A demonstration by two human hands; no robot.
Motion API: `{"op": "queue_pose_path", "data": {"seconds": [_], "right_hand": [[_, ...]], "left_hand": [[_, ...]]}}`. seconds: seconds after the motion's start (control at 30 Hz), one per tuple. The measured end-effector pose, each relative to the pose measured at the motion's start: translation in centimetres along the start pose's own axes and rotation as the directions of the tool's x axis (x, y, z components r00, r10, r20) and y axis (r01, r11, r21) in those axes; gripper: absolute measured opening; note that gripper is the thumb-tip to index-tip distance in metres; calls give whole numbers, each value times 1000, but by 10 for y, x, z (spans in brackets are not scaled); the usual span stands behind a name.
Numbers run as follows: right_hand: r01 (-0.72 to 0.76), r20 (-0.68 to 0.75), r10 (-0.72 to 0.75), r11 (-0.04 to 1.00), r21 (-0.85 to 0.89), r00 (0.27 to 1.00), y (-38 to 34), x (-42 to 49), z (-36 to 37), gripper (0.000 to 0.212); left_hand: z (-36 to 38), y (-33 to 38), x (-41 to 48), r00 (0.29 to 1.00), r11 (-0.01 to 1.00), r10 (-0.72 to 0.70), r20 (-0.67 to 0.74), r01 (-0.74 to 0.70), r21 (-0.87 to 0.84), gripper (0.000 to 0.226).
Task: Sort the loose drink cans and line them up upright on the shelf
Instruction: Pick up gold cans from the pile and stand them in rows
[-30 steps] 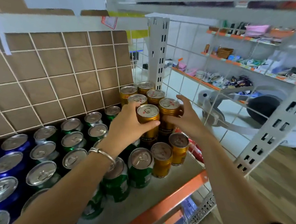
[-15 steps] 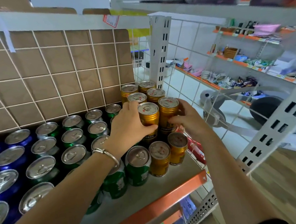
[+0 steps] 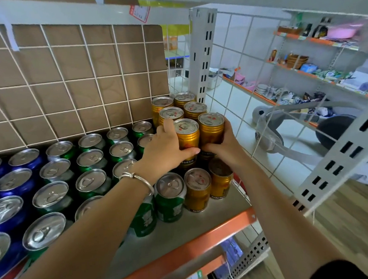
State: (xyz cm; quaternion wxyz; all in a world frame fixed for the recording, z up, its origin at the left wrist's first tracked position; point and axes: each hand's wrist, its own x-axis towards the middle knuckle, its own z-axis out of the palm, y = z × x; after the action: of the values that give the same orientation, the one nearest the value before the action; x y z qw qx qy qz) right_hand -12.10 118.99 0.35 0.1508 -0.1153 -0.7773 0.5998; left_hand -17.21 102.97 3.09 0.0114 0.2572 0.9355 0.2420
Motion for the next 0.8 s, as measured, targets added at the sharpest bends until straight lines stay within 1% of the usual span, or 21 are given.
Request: {"op": "queue_pose_path", "data": {"seconds": [0.13, 0.23, 0.33, 0.4, 0.47, 0.5, 0.57, 0.63, 0.7, 0.8], "right_hand": [[13, -25, -15, 999, -50, 1000, 3, -2, 3, 103], [7, -27, -9, 995, -103, 1000, 4, -1, 4, 112], [17, -83, -29, 990, -141, 996, 4, 0, 8, 118], [52, -189, -90, 979, -198, 978, 2, -3, 12, 109], [99, -304, -163, 971, -217, 939, -5, -9, 17, 88], [151, -338, -218, 965, -213, 916, -9, -13, 21, 79], [256, -368, -330, 937, -237, 869, -21, -22, 30, 71], [327, -351, -414, 902, -280, 840, -37, -28, 44, 66], [383, -293, -475, 866, -320, 829, -54, -32, 64, 61], [436, -214, -527, 826, -357, 823, -77, -39, 98, 54]], "left_hand": [[3, -2, -5, 999, 1000, -6, -52, 7, 25, 99], [6, -2, -9, 996, 999, -2, -88, 6, 50, 109], [4, -3, -14, 997, 999, 6, -77, -3, 37, 115], [-3, -4, -16, 999, 1000, -4, -52, 4, 10, 111], [-12, -8, -19, 998, 1000, 11, -62, -13, -20, 101], [-17, -11, -22, 996, 999, 34, -82, -36, -24, 95], [-26, -18, -31, 991, 997, 75, -115, -76, -5, 84], [-35, -29, -39, 986, 997, 81, -143, -81, 3, 75], [-46, -42, -50, 980, 997, 65, -186, -71, -27, 66], [-69, -66, -76, 961, 993, -8, -276, -25, -114, 56]]}}
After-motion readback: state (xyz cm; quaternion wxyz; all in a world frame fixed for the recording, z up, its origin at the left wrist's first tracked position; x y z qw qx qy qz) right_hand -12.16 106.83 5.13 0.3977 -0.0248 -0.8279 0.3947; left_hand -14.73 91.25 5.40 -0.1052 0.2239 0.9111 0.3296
